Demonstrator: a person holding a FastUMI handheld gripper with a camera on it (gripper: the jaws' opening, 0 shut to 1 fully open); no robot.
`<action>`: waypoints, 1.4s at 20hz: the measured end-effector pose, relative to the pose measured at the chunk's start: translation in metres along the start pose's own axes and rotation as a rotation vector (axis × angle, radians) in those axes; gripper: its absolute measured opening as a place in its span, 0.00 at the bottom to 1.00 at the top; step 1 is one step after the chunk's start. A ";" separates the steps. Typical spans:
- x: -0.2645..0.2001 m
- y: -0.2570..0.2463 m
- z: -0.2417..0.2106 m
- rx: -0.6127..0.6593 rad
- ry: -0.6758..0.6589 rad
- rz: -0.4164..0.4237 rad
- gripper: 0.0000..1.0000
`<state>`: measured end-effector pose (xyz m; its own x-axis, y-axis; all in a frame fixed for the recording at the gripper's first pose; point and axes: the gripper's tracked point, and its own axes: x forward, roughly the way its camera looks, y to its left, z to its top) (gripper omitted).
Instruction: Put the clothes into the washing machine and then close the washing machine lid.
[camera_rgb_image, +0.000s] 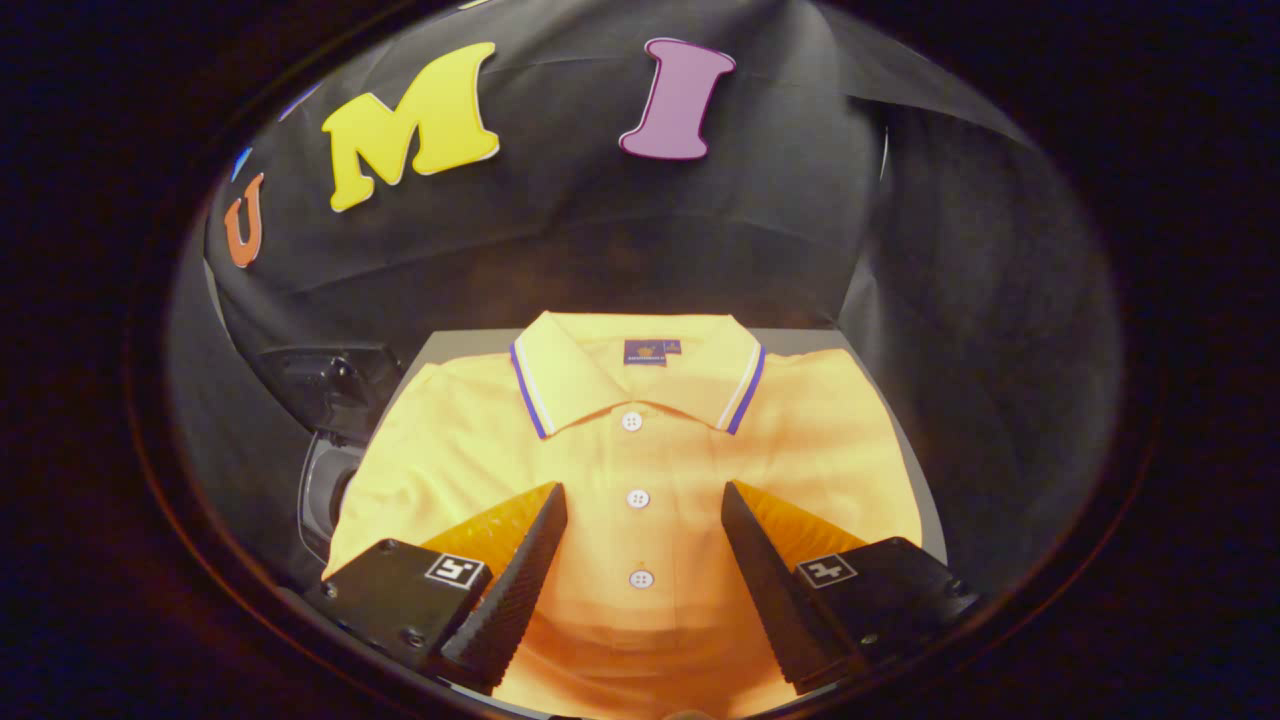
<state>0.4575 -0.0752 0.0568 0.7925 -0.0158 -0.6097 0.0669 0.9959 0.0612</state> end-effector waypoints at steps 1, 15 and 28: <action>0.001 0.000 0.001 0.001 0.009 0.008 0.95; 0.001 -0.004 0.002 0.042 -0.042 0.093 0.13; -0.126 0.038 -0.012 0.100 -0.155 0.154 0.06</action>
<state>0.3532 -0.0343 0.1266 0.8811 0.1142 -0.4589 -0.0080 0.9739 0.2269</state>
